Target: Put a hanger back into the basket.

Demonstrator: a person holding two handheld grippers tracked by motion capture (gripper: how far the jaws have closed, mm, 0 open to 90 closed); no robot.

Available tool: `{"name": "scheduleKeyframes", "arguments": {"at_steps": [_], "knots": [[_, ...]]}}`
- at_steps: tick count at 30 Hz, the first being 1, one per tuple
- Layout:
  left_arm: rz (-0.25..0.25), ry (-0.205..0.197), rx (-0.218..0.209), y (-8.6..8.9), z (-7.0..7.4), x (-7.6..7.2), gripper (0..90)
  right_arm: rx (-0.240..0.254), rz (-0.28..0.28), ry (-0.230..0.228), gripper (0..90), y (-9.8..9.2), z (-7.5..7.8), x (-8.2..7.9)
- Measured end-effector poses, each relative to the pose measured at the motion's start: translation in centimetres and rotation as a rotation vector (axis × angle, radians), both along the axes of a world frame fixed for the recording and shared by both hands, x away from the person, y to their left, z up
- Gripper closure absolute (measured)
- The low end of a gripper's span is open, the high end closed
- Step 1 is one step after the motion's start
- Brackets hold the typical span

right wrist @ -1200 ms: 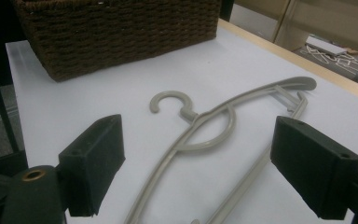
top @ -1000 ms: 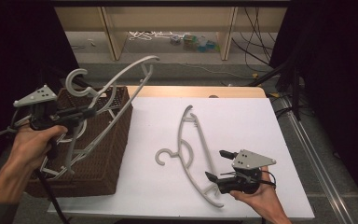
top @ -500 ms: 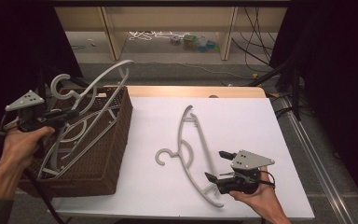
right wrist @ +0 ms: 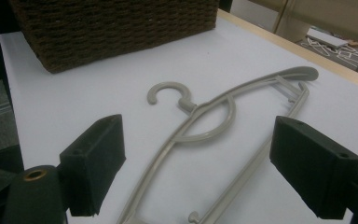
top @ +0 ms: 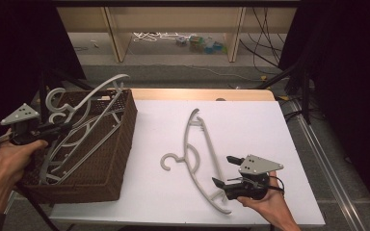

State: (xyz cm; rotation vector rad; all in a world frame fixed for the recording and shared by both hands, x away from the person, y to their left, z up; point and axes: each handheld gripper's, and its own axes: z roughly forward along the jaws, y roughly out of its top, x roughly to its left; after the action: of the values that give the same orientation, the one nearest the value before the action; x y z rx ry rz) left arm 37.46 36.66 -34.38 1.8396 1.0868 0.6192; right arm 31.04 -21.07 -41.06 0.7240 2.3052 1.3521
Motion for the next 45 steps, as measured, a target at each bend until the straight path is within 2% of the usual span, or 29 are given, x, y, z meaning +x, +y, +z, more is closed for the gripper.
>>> {"name": "scheduleKeyframes", "arguments": {"at_steps": [2,3,6,10,15,16,17,18,21,23,26,31,32,33,35,38,39,40,43,44,45], "knots": [[0.016,0.03,0.001,0.0,-0.6,-0.1,79.5,-0.001,0.0,-0.003,18.9,0.0,-0.1,0.0],[0.016,0.036,0.008,0.0,-0.8,-0.1,79.4,0.0,-0.005,-0.013,19.0,0.1,-0.2,0.0],[0.018,0.046,0.017,0.3,-1.3,-0.2,79.4,-0.011,0.005,0.005,19.0,0.1,-0.2,0.1],[0.033,0.07,0.036,0.9,-1.7,-0.2,79.5,-0.01,-0.002,-0.001,19.1,0.0,-0.2,0.1],[0.021,0.079,0.042,1.0,-2.0,-0.3,79.4,-0.011,-0.003,0.005,19.1,-0.1,-0.2,0.1],[0.015,0.087,0.05,0.9,-2.0,-0.3,79.4,-0.002,-0.009,-0.002,19.1,0.0,-0.3,0.2],[0.005,0.102,0.081,1.0,-2.1,-0.2,79.4,-0.008,-0.002,0.008,19.0,-0.1,-0.2,0.2],[-0.001,0.112,0.09,0.9,-2.2,-0.1,79.4,0.0,-0.009,-0.004,19.1,0.0,-0.3,0.1],[-0.003,0.123,0.083,0.7,-2.8,0.2,79.4,-0.006,-0.005,0.004,19.1,-0.1,-0.3,0.2],[-0.018,0.145,0.112,0.7,-3.1,0.5,79.4,-0.006,-0.004,0.008,19.0,-0.2,-0.2,0.1],[-0.016,0.163,0.101,0.4,-3.7,0.7,79.3,-0.008,-0.002,0.009,19.0,-0.2,-0.2,0.2],[-0.025,0.193,0.113,0.2,-4.2,1.2,79.3,-0.011,-0.003,0.01,19.0,-0.2,-0.3,0.2],[-0.053,0.22,0.156,0.5,-4.1,1.4,79.3,-0.01,-0.004,0.014,19.0,-0.2,-0.3,0.3],[-0.055,0.226,0.146,0.4,-4.2,1.5,79.3,-0.01,-0.003,0.014,19.0,-0.2,-0.3,0.3],[-0.064,0.242,0.154,0.3,-4.2,1.7,79.3,-0.011,-0.003,0.01,19.0,-0.2,-0.4,0.2],[-0.07,0.258,0.199,0.0,-4.6,2.0,79.2,-0.008,-0.004,0.014,19.1,-0.2,-0.4,0.3],[-0.07,0.258,0.199,0.0,-4.6,2.0,79.2,-0.009,-0.001,0.015,19.1,-0.2,-0.4,0.3],[-0.065,0.267,0.195,-0.3,-4.9,2.4,79.2,-0.008,-0.002,0.014,19.1,-0.2,-0.4,0.3],[-0.002,0.266,0.186,-0.5,-5.8,3.0,78.7,-0.011,-0.004,0.01,19.1,-0.2,-0.4,0.3],[0.033,0.296,0.223,-0.5,-5.9,3.2,78.0,-0.01,-0.003,0.009,19.1,-0.2,-0.3,0.2],[0.054,0.3,0.222,-0.4,-6.1,3.4,77.5,-0.011,0.0,0.01,19.1,-0.2,-0.3,0.2]]}}
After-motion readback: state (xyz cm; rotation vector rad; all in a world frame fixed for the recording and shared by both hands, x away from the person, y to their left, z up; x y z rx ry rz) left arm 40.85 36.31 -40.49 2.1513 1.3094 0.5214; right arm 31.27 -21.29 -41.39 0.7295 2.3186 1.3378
